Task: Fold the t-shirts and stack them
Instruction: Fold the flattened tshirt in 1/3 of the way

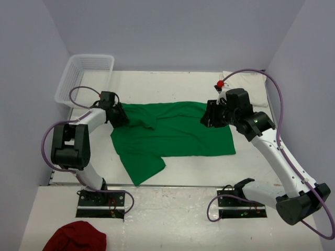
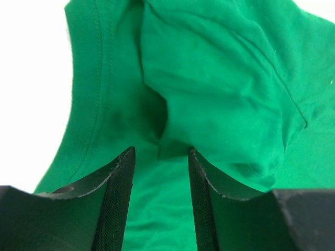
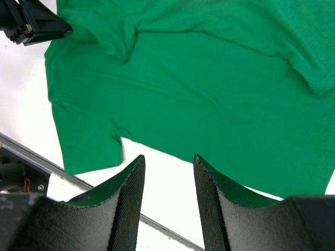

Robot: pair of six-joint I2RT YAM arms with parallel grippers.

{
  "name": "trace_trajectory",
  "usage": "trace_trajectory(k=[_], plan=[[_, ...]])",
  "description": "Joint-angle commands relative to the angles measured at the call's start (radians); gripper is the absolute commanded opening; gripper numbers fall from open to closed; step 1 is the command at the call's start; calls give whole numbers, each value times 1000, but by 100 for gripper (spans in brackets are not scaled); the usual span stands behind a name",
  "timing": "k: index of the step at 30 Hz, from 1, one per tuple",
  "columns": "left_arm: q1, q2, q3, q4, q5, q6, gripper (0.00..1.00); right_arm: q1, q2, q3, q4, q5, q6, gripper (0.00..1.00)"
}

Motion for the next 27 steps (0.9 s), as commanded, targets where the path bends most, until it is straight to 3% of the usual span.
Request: trace_trajectory(k=[1, 19, 27], plan=[[21, 5, 30, 73, 33, 25, 47, -1, -16, -2, 5, -9, -15, 44], [38, 38, 2, 207, 218, -3, 45, -3, 1, -2, 10, -16, -6, 44], [39, -3, -27, 186, 256, -27, 31, -3, 5, 3, 10, -25, 0, 44]])
